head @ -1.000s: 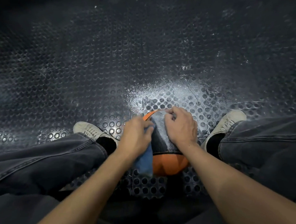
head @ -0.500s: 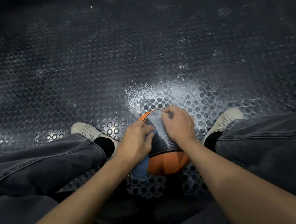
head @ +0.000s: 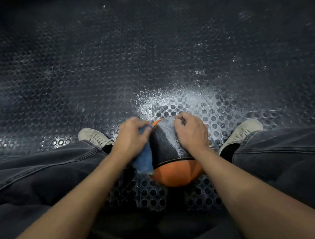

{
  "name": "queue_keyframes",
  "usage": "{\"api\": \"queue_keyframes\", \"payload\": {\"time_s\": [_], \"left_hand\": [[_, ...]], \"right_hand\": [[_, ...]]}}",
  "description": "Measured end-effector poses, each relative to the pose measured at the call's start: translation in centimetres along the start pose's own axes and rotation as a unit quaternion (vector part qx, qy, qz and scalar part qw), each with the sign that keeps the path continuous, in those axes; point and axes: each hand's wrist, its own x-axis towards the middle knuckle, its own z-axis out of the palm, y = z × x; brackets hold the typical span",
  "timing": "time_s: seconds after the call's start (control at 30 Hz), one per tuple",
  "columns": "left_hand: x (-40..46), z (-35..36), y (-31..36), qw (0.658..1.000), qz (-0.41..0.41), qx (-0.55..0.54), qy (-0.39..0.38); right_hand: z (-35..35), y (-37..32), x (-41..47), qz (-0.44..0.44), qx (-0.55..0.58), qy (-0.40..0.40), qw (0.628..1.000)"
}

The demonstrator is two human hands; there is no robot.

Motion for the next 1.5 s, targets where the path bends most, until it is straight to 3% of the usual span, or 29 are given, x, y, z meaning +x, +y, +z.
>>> {"api": "queue_keyframes", "payload": {"time_s": [0.07, 0.17, 0.37, 0.53, 0.67, 0.93, 1.17, 1.33, 1.5], "left_hand": [[1.5, -1.1, -1.7, 0.998, -0.068, 0.015, 0.004], [1.9, -2.2, -2.9, 0.985, -0.13, -0.086, -0.069], [1.9, -2.6, -3.2, 0.986, -0.115, 0.0, -0.12], [2.6, -2.0, -3.0, 0.987, -0.135, -0.027, -0.079], [2.2, -1.8, -2.7, 0.982, -0.127, -0.091, -0.107], [-1.9, 1.9, -0.3, 0.995, -0.036, 0.013, -0.097], [1.2, 2.2, -0.1, 0.993, -0.101, 0.063, -0.026], [-4.2, 1.9, 1.9, 0.994, 0.059, 0.091, -0.002], [1.1, 1.9, -0.6, 0.996, -0.064, 0.067, 0.007]], "right_hand": [[0.4, 0.1, 0.0, 0.002, 0.001, 0.003, 1.0], [0.5, 0.2, 0.2, 0.002, -0.003, 0.007, 1.0], [0.5, 0.4, 0.6, 0.012, -0.001, 0.012, 1.0], [0.6, 0.3, 0.8, 0.02, -0.002, 0.01, 1.0], [0.5, 0.4, 0.7, 0.017, 0.001, 0.012, 1.0], [0.6, 0.3, 0.5, 0.019, 0.0, 0.017, 1.0], [1.0, -0.2, -0.5, 0.019, -0.038, 0.027, 0.999], [0.6, 0.2, 0.8, 0.044, -0.015, 0.013, 0.999], [1.1, -0.5, 0.1, 0.028, -0.02, 0.021, 0.999]]}}
